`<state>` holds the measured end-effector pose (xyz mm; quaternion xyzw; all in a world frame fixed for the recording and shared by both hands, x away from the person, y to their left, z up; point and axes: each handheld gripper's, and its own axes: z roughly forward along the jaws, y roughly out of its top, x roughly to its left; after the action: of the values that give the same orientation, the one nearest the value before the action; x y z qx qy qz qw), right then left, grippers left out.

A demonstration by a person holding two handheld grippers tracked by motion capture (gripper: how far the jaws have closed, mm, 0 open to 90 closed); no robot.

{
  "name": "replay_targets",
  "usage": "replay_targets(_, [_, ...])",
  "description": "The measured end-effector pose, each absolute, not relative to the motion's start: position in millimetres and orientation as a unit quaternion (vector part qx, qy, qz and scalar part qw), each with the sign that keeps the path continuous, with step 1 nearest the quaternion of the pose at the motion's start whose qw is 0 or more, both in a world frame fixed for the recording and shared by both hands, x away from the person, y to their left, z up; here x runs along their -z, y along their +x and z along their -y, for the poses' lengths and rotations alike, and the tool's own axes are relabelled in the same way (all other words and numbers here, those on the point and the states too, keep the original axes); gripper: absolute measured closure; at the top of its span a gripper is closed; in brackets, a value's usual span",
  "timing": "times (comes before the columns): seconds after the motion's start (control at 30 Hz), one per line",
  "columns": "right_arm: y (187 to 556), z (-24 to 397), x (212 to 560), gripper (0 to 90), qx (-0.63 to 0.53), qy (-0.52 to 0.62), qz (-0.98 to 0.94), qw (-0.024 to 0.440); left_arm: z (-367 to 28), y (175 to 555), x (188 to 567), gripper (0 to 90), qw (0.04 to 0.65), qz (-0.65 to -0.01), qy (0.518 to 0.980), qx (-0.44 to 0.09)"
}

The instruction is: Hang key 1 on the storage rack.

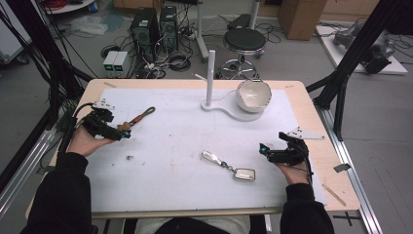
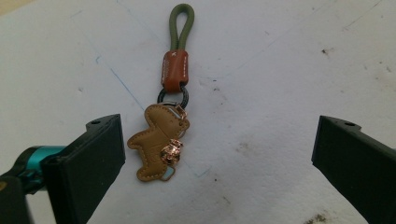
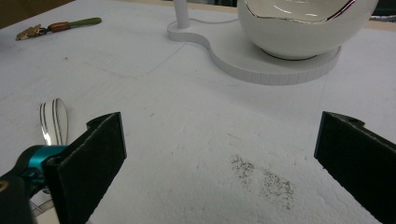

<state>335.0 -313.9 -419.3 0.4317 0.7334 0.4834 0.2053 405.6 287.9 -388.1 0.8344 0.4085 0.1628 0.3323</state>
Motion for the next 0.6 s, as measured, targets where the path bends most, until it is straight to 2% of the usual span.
replay_targets(0.6, [336.4,312.8,420.9,1.1,-0.478,0.430,-0.737,0.208,-270.1,459.0,385.9,5.5,0.287,-0.393,0.862,-0.141])
